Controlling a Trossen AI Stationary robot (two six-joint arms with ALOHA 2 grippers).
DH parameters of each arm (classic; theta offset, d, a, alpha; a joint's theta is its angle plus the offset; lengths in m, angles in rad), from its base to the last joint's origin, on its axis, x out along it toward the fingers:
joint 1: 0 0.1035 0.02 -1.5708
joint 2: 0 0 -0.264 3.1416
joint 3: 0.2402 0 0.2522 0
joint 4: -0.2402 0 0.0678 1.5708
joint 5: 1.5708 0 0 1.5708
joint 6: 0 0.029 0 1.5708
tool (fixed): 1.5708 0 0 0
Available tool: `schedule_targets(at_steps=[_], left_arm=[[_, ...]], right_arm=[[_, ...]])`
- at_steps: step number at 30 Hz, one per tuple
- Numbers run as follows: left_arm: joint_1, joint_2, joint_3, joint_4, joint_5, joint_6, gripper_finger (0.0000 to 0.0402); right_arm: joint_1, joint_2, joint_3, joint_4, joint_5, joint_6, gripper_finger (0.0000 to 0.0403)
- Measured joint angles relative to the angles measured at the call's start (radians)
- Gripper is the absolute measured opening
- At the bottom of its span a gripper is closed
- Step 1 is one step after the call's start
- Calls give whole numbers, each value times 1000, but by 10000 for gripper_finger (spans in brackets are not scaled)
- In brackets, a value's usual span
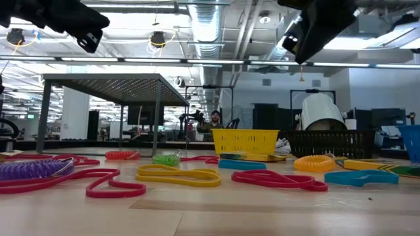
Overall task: Pick & Place Office Desk Supplies
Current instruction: Put the yellow spring keychain into the blue bin
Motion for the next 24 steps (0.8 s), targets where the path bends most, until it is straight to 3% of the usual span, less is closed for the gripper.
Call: schedule_targets(at_steps=[5, 16, 24], left_arm=[[0, 6, 0, 17, 0, 6, 11], [-20, 8, 0, 77, 19, 95, 11], [-39, 11, 0, 87, 19, 105, 11]], right_arm=[[53, 133, 94, -96, 7, -16, 64], [124, 401, 210, -153, 91, 20, 152], [150, 520, 237, -175, 146, -1, 145]])
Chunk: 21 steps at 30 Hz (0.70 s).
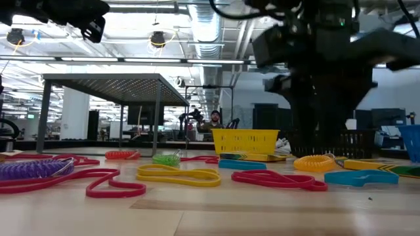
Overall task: Pick & Place Office Desk Supplies
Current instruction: Put the yellow spring keychain into the blue bin
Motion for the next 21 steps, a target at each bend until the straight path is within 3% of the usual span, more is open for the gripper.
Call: schedule_targets(at_steps=[9, 21], left_arm=[[0, 20, 0, 18, 0, 0, 11], [0, 21, 0, 19, 0, 0, 11]], right_arm=[[7, 38, -4, -1, 24, -14, 117], [7, 37, -6, -18, 14, -11, 108]])
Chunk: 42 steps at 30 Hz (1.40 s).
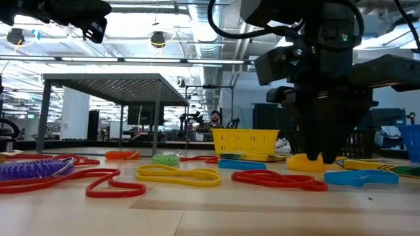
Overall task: Pick & Place Office Desk Supplies
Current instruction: Put the yellow spring keychain into the blue bin
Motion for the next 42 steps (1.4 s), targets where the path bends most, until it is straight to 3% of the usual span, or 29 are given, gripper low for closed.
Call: schedule_targets(at_steps=[8, 16, 24, 29, 34, 42], left_arm=[[0, 0, 0, -1, 0, 0, 11], [0, 0, 0, -1, 0, 0, 11], [0, 0, 0, -2, 0, 4, 11], [0, 0, 0, -2, 0, 7, 11], [0, 0, 0, -1, 0, 8, 11], [0, 0, 0, -1, 0, 7, 11]], right_arm=[[0, 0, 0, -10, -45, 0, 109], [-5, 1, 0, 43, -41, 19, 142], [-10, 90, 12, 34, -59, 37, 145], [-13, 83, 8, 35, -46, 56, 109], [-28, 43, -1, 42, -46, 61, 18], [-65, -39, -6, 25, -29, 148, 5]])
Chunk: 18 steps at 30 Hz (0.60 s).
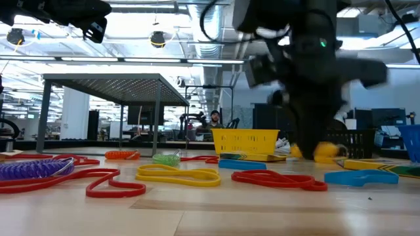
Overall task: Pick & Place Office Desk Supplies
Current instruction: Put the yellow spring keychain into the blue bin
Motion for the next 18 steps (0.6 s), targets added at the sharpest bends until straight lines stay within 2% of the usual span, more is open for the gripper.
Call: schedule_targets(at_steps=[7, 15, 18], left_arm=[[0, 0, 0, 2, 0, 0, 11], [0, 0, 0, 14, 0, -7, 11], [0, 0, 0, 44, 0, -10, 11]], right_arm=[[-31, -152, 3, -5, -11, 44, 2], [-61, -331, 3, -125, -8, 86, 1], [-77, -421, -36, -134, -8, 111, 1]])
